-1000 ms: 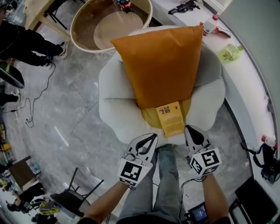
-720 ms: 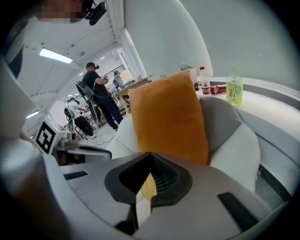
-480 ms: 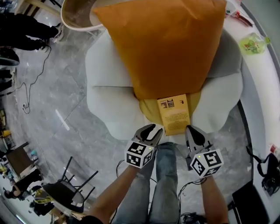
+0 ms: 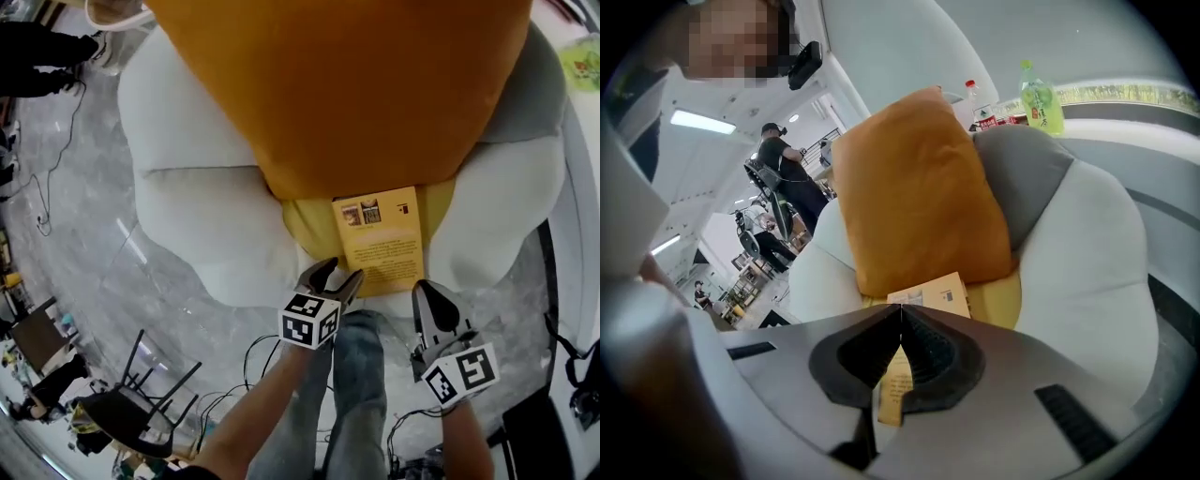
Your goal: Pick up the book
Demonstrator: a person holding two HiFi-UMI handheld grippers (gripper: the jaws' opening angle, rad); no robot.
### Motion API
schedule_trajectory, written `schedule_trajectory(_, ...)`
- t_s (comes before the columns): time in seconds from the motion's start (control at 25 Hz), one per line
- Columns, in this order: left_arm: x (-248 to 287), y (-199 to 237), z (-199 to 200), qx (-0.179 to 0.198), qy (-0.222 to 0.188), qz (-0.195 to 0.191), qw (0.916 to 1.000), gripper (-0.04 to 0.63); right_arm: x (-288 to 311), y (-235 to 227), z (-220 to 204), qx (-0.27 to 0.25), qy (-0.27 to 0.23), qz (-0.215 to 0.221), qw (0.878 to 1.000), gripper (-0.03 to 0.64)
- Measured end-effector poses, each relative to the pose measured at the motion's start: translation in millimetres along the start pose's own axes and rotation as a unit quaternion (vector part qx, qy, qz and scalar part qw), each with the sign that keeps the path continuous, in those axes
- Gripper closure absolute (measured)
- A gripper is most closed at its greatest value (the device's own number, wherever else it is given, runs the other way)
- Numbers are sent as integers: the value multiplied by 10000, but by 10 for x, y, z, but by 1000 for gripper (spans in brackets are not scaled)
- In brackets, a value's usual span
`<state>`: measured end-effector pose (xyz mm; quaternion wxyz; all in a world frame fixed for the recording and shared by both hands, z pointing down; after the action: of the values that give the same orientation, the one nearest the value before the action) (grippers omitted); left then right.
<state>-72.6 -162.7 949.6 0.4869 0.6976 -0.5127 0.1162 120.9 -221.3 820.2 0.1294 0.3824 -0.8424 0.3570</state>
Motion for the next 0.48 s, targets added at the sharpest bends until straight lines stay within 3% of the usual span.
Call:
schedule_trajectory(0.24, 289, 122, -120, -128, -31, -64, 9999, 314, 19, -139, -213, 84, 62, -28, 9999, 603)
schedule_trajectory(0.48, 313, 82, -89, -67, 171, -41, 9998, 316, 17, -169, -148, 91, -7, -77, 9999, 603)
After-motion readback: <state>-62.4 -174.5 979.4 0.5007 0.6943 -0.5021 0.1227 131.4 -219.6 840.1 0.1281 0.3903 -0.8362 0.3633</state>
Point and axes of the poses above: the fingertips, and each gripper's own axes: x forward along the fingers, y to its left, z out of its top, the point moved 8 cm from there along -x, backward along the fingers, and after that the axes turned 14 degrees about -y, right-handed, at the moved point
